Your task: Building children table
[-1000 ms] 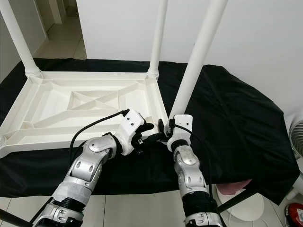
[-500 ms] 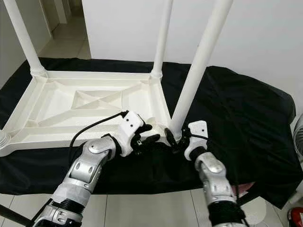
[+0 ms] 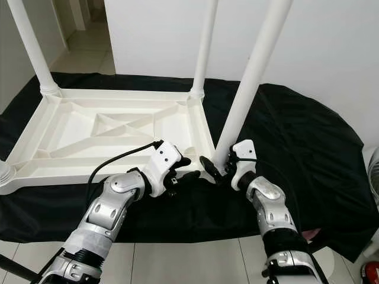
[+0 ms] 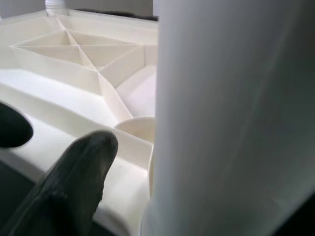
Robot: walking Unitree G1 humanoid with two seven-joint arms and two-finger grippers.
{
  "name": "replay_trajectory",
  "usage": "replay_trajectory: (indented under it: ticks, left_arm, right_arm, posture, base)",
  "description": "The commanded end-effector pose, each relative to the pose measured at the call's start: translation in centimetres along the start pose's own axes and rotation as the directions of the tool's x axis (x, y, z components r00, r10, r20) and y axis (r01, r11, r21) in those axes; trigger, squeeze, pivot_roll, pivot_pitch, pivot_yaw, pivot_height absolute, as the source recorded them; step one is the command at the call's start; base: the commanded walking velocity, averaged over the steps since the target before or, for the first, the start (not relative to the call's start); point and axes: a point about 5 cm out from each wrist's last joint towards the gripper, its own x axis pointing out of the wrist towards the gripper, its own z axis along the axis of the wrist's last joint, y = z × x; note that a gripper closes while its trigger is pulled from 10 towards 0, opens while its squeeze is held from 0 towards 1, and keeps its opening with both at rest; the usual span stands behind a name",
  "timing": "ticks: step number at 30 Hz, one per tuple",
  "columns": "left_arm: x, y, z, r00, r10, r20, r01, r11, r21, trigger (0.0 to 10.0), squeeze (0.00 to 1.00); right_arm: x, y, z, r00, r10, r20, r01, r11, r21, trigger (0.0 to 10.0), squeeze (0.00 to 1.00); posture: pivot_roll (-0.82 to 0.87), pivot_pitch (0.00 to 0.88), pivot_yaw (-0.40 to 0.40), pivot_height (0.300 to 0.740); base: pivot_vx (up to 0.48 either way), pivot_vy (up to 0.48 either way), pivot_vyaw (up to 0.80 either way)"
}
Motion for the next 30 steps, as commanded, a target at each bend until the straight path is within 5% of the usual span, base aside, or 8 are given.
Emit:
replay_trajectory:
  ticks: [1, 4, 5, 20, 30]
  left_arm:
    - [0.0, 0.6, -0.2, 0.991, 0.13, -0.011, -0.13, 0.991, 0.001, 10.0, 0.0]
    - [-0.1, 0.6, -0.2, 0.991, 0.131, -0.012, -0.131, 0.991, 0.003, 10.0, 0.0]
    - [-0.1, 0.7, -0.1, 0.991, 0.135, -0.012, -0.135, 0.991, 0.008, 10.0, 0.0]
    - [0.2, 0.8, 0.4, 0.992, 0.129, -0.001, -0.129, 0.992, 0.012, 10.0, 0.0]
    - [0.3, 0.4, 0.3, 0.994, 0.113, -0.003, -0.113, 0.994, 0.004, 10.0, 0.0]
  right_arm:
    - [0.2, 0.1, -0.5, 1.0, 0.0, -0.017, 0.0, 1.0, -0.005, 10.0, 0.0]
    - [0.6, 0.4, -0.6, 1.0, 0.007, -0.022, -0.007, 1.0, -0.01, 10.0, 0.0]
    - [0.8, 0.5, -0.9, 0.999, 0.012, -0.046, -0.013, 1.0, -0.024, 0.0, 0.0]
    - [-0.1, -0.9, -2.0, 0.992, -0.08, -0.094, 0.078, 0.997, -0.021, 0.0, 0.0]
    - [0.6, 0.8, -1.9, 0.971, -0.233, -0.054, 0.234, 0.972, -0.006, 0.0, 0.0]
  posture:
    - [0.06, 0.0, -0.06, 0.74]
    - [0.07, 0.0, -0.063, 0.74]
    - [0.09, 0.0, -0.071, 0.74]
    - [0.07, 0.0, -0.067, 0.74]
    - [0.06, 0.0, -0.059, 0.74]
  base:
    - [0.0, 0.0, 0.0]
    - [0.0, 0.0, 0.0]
    - [0.0, 0.0, 0.0]
    - [0.0, 0.0, 0.0]
    - [0.0, 0.0, 0.0]
